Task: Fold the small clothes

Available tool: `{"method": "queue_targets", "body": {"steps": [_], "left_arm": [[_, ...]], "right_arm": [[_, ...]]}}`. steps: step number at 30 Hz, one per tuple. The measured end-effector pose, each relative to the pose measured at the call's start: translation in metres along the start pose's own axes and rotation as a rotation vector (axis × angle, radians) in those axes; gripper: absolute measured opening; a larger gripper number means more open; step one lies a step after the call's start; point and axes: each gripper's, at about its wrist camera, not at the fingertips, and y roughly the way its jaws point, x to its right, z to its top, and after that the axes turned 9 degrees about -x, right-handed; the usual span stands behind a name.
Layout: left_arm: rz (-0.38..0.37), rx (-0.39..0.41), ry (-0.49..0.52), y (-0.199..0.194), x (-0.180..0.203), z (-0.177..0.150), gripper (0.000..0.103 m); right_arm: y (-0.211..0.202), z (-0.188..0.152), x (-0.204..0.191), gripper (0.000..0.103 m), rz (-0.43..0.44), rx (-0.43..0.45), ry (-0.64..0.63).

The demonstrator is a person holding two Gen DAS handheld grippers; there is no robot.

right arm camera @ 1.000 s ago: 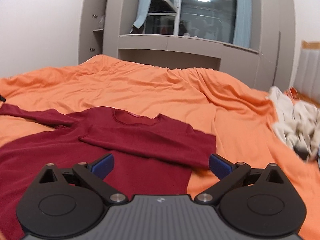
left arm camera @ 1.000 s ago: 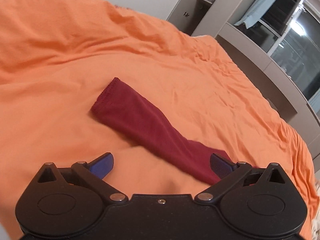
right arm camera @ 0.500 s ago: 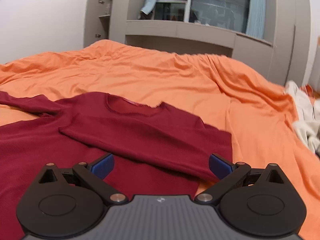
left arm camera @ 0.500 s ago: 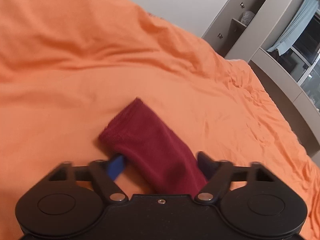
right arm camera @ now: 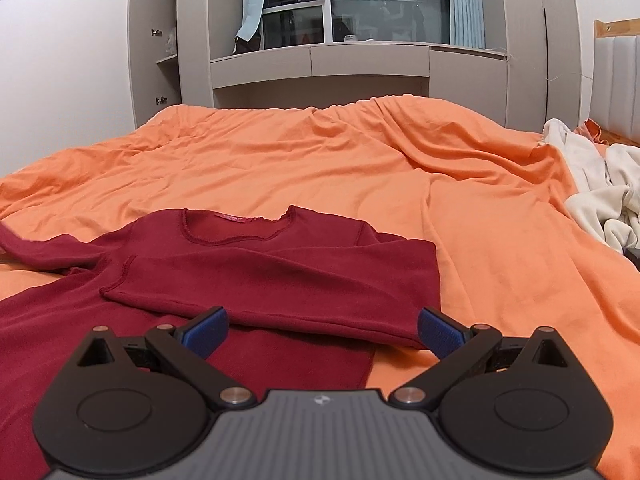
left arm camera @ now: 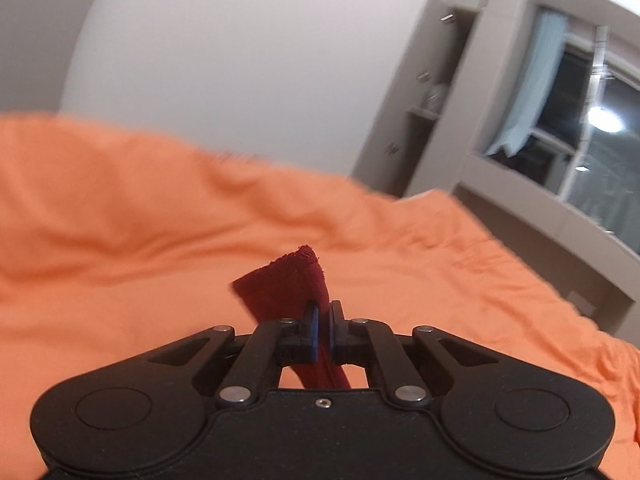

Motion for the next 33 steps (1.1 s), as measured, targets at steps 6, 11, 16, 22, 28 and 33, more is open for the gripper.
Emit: {"method": "queue_targets", "body": {"steps": [6,11,16,22,28,33], "left_arm": [[-0.13,0.064,0.161,-0.032,0.071,0.003,0.004],[-0.235,0.069,0.287,-0.053,0.13,-0.017,0.004],[-0.393,0.028,0.376,-0.069,0.193,-0.052,0.004],[-0.556,-0.055,0.465,-0.075,0.262,-0.118,0.004],[-0.648,-0.184,0.555,-0.056,0.304,-0.206,0.004],[-0.679,-0.345,0.629,-0.033,0.318,-0.268,0.004]], "right_arm": [[-0.002,-0.001,-0.004,0.103,0.006,-0.001,-0.007],[-0.005,0.0,-0.004,0.103,0.005,0.007,-0.009],[-0.004,0.0,-0.001,0.103,-0.007,-0.001,0.002],[-0.006,0.002,0.01,0.103,-0.039,-0.009,0.041],[-0.006,0.002,0.026,0.103,-0.055,-0.022,0.097],[-0.005,0.004,0.036,0.103,-0.078,-0.022,0.123]]}}
